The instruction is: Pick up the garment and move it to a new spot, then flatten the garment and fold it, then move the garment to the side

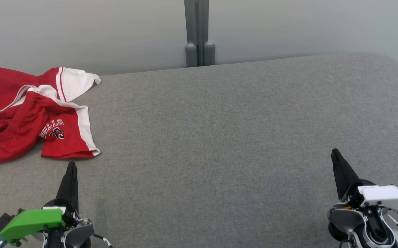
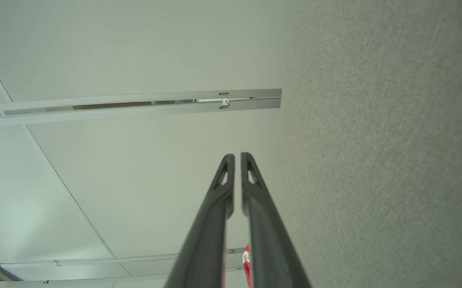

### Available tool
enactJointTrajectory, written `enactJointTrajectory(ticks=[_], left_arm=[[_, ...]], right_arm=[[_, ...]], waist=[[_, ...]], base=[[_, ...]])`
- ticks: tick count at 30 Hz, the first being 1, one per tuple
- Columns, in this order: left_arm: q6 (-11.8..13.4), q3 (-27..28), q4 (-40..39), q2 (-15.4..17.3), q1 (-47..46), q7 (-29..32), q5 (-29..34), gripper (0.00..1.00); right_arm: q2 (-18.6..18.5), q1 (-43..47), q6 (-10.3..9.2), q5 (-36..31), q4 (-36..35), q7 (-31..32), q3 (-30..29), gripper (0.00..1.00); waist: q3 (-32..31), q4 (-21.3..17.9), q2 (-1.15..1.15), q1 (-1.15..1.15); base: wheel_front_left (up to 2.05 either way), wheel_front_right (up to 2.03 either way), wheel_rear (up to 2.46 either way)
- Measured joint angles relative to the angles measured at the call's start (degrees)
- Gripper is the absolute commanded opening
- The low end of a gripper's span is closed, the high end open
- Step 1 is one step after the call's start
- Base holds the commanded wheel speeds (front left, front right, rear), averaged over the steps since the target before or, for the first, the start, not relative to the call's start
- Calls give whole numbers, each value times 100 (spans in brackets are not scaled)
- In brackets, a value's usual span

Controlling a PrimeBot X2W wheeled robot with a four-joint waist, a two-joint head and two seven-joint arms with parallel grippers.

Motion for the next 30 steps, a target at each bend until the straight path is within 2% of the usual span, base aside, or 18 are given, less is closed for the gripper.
enactJointTrajectory(ticks=[5,14,21,30], left_arm=[[14,-51,233,-41,231,-16,0,100],[14,-218,147,-43,255,-279,132,100],[19,-272,-38,-42,258,-463,760,100],[235,-450,-391,-38,263,-665,1846,100]], right_arm=[[49,236,-1,-1,235,-29,31,100],[48,254,-1,-172,213,-274,154,100],[46,265,-1,-781,81,-463,148,100],[44,314,-1,-1624,-151,-671,199,100]], waist=[[0,0,0,0],[1,-1,0,0],[0,1,0,0],[1,7,0,0]], base=[[0,0,0],[0,0,0],[0,0,0],[0,0,0]])
